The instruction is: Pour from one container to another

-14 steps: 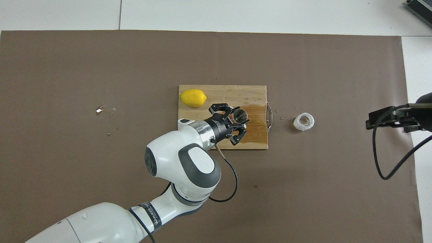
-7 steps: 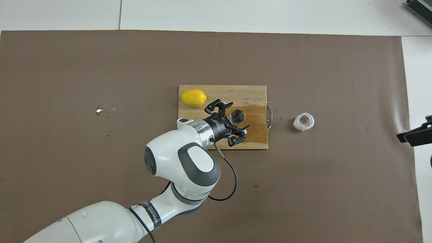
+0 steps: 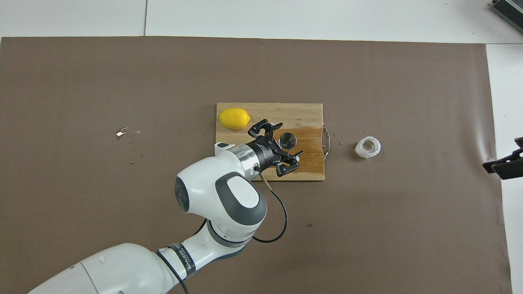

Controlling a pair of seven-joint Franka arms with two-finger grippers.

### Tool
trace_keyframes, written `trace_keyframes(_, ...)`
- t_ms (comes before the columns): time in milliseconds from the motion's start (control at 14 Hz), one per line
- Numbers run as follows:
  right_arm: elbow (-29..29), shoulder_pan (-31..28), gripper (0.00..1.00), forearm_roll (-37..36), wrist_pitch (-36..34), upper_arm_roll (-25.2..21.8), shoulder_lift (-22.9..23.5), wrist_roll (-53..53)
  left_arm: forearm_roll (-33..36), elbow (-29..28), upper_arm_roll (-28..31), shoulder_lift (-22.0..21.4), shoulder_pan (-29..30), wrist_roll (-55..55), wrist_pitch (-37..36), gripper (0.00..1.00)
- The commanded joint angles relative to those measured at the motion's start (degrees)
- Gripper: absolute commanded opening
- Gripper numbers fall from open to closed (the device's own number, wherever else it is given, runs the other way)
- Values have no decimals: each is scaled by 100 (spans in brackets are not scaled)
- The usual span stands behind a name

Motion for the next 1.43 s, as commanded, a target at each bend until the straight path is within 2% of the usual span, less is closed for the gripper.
trace_keyframes(0,-25,-264,100,725,110,42,561,-1184,217,-29,78,-256,192,-7,-467,100)
trace_keyframes(143,-25,-283,100,1463,232,42,1010,-2143,542,-28,78,-396,412,-7,-767,100)
trace_keyframes(358,-25,-178,100,2245,294,51,1476,-2575,1182,6,87,-450,719,-7,-1417,100)
trace_keyframes(501,-25,-54,100,2512,408,60,1696,-2840,1455,-2,96,-529,886,-7,-1724,100)
trace_keyframes(573,-25,-63,100,2591,356,68,1923,-3014,1727,-2,139,-573,983,1,-2066,100)
trace_keyframes(716,27,-28,100,3265,443,103,2591,-3690,2324,-2,341,-660,1037,2,-2472,100)
trace_keyframes(931,28,201,100,3435,646,121,2742,-3902,3343,-20,403,-757,1045,28,-2772,100)
trace_keyframes(1002,-7,253,100,3705,672,139,2830,-4217,3668,-11,456,-766,1037,132,-2903,100)
trace_keyframes(1360,-253,525,100,3901,856,139,2787,-4581,5356,-64,543,-977,1045,1134,-3623,100)
